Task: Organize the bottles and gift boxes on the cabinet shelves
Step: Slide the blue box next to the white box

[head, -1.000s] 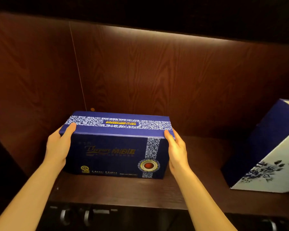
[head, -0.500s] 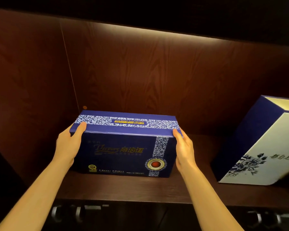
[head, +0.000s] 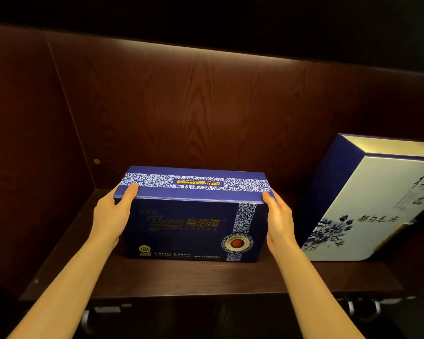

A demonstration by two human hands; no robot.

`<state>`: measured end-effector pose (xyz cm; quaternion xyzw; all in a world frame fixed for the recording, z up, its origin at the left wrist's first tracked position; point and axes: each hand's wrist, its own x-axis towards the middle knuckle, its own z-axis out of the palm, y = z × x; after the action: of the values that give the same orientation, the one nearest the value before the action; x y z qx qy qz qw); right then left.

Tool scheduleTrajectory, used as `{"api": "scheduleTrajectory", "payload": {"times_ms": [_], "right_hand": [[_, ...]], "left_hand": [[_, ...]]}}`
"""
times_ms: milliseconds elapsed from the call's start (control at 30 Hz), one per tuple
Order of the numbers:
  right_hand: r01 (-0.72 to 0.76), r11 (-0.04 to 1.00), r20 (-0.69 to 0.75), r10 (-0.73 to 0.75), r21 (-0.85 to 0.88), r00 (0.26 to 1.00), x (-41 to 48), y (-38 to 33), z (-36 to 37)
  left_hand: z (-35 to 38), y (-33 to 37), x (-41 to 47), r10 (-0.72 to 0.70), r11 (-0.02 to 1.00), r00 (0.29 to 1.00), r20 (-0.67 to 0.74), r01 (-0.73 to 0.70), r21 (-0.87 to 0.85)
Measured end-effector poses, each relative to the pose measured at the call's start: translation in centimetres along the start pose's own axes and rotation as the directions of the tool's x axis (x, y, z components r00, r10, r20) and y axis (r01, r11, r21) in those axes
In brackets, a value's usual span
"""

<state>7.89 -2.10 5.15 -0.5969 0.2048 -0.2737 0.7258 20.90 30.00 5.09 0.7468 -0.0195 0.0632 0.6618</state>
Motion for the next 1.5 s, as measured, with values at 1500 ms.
{"api": "scheduleTrajectory", "payload": {"times_ms": [1500], "right_hand": [[0.272,0.898,-0.213,-0.357,-0.347,0.909,-1.3,-3.8,-24.1]], "left_hand": [[8.9,1.0,-4.6,0.003,0.995,0.994,-0.108,-0.014,-0.101]]}}
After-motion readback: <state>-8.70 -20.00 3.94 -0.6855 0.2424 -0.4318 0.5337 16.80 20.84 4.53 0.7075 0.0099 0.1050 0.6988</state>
